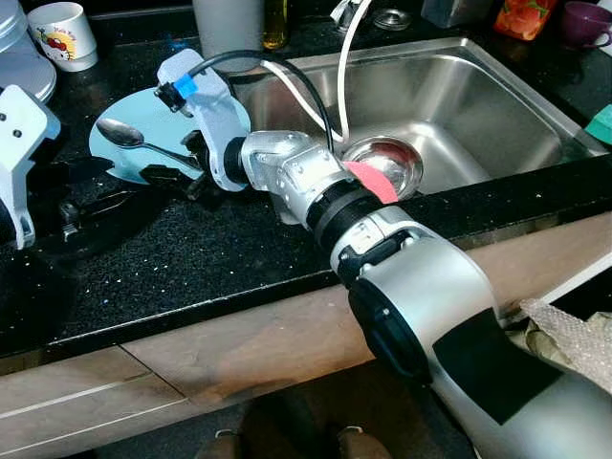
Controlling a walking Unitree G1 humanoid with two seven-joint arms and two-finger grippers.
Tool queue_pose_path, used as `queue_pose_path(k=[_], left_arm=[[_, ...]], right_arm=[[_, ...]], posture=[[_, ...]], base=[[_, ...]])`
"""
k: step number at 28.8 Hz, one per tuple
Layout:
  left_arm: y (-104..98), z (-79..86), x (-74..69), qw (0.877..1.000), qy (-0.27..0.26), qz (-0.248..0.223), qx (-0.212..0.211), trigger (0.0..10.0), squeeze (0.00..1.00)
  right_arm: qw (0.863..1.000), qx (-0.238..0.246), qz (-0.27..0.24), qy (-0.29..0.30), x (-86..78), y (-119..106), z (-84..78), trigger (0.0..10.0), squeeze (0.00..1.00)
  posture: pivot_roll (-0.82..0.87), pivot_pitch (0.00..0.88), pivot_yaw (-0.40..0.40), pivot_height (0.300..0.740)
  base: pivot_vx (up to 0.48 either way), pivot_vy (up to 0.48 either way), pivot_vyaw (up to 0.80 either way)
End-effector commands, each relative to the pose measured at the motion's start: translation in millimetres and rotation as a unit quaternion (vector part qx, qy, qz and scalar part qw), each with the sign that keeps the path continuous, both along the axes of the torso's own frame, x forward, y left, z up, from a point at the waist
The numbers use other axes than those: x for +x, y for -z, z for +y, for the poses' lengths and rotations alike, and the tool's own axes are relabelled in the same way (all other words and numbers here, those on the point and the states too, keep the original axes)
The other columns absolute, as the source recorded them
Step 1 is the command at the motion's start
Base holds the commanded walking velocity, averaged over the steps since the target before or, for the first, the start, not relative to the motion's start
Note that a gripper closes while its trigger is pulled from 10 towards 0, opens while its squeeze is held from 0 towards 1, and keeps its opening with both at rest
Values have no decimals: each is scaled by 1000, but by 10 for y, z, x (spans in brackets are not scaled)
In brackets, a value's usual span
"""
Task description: Kitchen organization
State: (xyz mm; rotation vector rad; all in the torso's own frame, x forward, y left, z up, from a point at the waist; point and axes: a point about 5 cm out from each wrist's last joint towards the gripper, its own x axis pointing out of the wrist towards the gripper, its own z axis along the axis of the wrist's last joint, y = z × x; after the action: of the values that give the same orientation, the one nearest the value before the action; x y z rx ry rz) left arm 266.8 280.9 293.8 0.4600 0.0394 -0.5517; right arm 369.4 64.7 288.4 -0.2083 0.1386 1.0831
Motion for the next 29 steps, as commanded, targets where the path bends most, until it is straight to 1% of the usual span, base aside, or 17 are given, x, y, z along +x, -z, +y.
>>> queue_pose_path(k=[1,7,14,19,21,23,24,25,27,29], left_arm=[[-26,18,-45,1000,3,5,8,10000,0],[-28,-4,-53,1000,13,10,7,10000,0],[-22,-6,-69,1000,16,14,6,10000,0],[-20,-10,-78,1000,18,17,5,10000,0],[-17,-10,-85,1000,19,18,4,10000,0],[-16,-10,-86,1000,19,19,4,10000,0],[-17,-11,-88,1000,20,19,5,10000,0],[-17,-11,-88,1000,20,19,5,10000,0],[-18,-14,-86,1000,21,20,4,10000,0],[-19,-16,-85,1000,21,20,5,10000,0]], right_arm=[[1000,-9,13,2,-21,47,38,10000,0],[999,-26,24,30,4,169,0,10000,0],[998,-35,30,44,16,232,-22,10000,0],[997,-22,46,53,17,242,-23,10000,0],[997,-6,58,57,19,227,-24,10000,0],[996,-3,60,58,19,223,-24,10000,0],[996,-1,61,59,21,216,-25,7686,0],[996,-1,61,59,21,216,-25,7686,0],[996,2,62,60,24,208,-28,0,0],[996,4,63,61,26,207,-32,0,0]], posture=[[65,195,-32,740],[68,197,-32,740],[68,198,-34,740],[68,198,-35,740],[68,198,-34,740],[68,198,-34,740],[68,198,-33,740],[68,198,-33,740],[69,198,-32,740],[67,199,-32,740]], base=[[0,0,0],[0,0,0],[0,0,0],[0,0,0],[0,0,0],[0,0,0],[0,0,0],[0,0,0],[0,0,0],[0,0,0]])
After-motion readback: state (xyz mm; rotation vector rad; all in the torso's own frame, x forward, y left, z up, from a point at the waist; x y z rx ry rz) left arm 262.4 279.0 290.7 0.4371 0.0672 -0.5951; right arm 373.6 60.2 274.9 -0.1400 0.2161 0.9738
